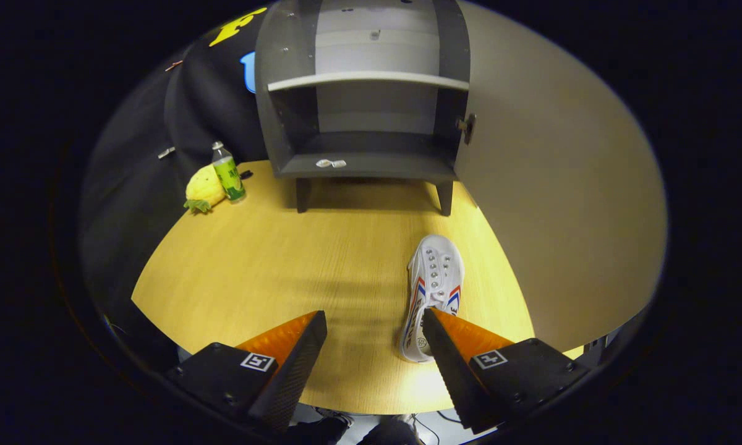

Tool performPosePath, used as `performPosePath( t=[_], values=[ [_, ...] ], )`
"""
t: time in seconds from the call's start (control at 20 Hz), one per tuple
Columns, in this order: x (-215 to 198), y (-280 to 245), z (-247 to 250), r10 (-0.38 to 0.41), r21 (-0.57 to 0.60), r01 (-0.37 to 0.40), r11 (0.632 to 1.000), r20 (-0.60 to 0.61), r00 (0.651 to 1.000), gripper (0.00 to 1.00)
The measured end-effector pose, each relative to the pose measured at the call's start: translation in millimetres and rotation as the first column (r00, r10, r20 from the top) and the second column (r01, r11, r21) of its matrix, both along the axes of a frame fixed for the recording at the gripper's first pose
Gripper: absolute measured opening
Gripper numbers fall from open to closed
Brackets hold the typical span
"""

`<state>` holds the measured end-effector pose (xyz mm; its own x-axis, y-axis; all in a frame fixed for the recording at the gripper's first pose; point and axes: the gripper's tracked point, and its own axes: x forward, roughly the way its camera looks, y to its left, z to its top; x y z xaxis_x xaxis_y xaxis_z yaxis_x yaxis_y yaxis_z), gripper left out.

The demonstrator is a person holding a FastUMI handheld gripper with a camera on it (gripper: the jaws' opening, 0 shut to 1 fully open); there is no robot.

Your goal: Open the shoe cabinet door, grab the shoes and put them into the shoe cabinet, then close the shoe cabinet door.

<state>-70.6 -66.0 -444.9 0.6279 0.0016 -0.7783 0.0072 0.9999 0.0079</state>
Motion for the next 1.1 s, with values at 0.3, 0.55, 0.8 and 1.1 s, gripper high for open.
performPosePath(
  t=[0.3,0.55,0.8,1.1],
  values=[
    [25,-35,-53,-0.006,-0.057,0.004,0.998,-0.050,0.999,1.00],
    [50,-44,-71,0.000,-0.071,-0.003,0.997,-0.044,0.999,1.00],
    [65,-57,-94,-0.024,-0.119,0.014,0.993,-0.090,0.996,0.99],
    [66,-67,-95,-0.017,-0.150,-0.003,0.989,-0.129,0.991,0.57]
  ],
)
